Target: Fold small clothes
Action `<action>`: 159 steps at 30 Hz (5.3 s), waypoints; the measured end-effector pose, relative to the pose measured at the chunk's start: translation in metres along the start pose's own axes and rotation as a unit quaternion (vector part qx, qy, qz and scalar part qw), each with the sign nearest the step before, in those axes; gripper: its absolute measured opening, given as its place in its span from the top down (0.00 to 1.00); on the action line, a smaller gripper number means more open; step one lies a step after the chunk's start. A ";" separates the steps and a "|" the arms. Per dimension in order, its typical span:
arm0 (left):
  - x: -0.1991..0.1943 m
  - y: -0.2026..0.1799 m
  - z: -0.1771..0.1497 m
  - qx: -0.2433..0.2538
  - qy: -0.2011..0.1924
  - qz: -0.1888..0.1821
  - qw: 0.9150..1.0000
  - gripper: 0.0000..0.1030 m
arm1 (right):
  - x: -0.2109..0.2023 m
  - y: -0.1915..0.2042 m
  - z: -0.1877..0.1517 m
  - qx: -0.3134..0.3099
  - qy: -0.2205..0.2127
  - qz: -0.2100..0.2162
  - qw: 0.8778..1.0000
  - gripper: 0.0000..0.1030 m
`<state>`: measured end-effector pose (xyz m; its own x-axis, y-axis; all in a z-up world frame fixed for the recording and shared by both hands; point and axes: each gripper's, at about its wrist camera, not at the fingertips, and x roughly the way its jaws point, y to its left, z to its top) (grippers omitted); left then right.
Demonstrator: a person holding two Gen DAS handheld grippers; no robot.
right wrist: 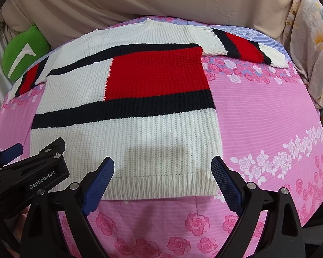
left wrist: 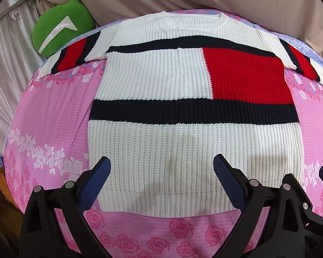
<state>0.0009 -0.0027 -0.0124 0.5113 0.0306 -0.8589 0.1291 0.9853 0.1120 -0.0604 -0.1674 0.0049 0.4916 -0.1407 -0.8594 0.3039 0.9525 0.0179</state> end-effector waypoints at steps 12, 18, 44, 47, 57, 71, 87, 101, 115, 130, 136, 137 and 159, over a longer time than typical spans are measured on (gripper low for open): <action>0.001 0.001 0.000 0.001 0.001 0.001 1.000 0.09 | 0.001 0.000 0.000 0.000 0.002 0.001 1.000 0.13; 0.004 0.000 0.000 0.002 0.003 0.002 1.000 0.09 | 0.005 0.000 0.001 0.000 0.006 0.000 1.000 0.13; 0.041 -0.005 0.015 -0.009 0.027 0.011 1.000 0.09 | 0.061 -0.059 0.017 0.045 0.050 0.006 0.998 0.15; 0.045 0.001 0.019 -0.017 0.030 0.015 0.999 0.09 | 0.078 -0.127 0.045 0.104 0.039 -0.017 0.994 0.15; 0.057 0.016 0.025 -0.052 0.048 0.048 0.996 0.09 | 0.131 -0.374 0.193 0.294 -0.076 -0.064 0.950 0.15; 0.050 -0.001 0.019 -0.057 0.060 0.057 0.995 0.09 | 0.190 -0.420 0.269 0.322 -0.064 -0.029 0.944 0.85; 0.036 0.077 0.069 -0.132 0.000 0.043 0.990 0.09 | 0.041 -0.003 0.344 -0.066 -0.223 0.213 0.949 0.86; 0.115 0.116 0.167 -0.190 0.003 -0.087 0.978 0.08 | 0.116 0.098 0.201 -0.097 -0.077 0.209 0.970 0.58; 0.166 0.093 0.214 -0.260 0.001 -0.211 0.942 0.84 | 0.153 -0.067 0.277 0.057 -0.091 0.091 0.990 0.42; 0.188 0.076 0.268 -0.187 -0.049 -0.155 0.969 0.93 | 0.231 -0.107 0.308 0.163 -0.032 0.130 0.978 0.90; 0.194 0.076 0.248 -0.203 -0.046 -0.173 0.963 0.92 | 0.157 -0.125 0.267 0.154 -0.093 0.145 0.973 0.46; 0.194 0.076 0.248 -0.201 -0.044 -0.175 0.963 0.92 | 0.156 -0.124 0.255 0.146 -0.083 0.150 0.974 0.46; 0.129 0.086 0.236 -0.156 -0.087 -0.070 0.981 0.47 | 0.142 -0.120 0.249 0.065 -0.098 0.122 0.986 0.47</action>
<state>0.2783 0.0459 0.0039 0.6488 -0.1111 -0.7528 -0.0448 0.9820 -0.1835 0.1765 -0.3695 0.0079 0.7069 0.0259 -0.7068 0.2531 0.9239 0.2870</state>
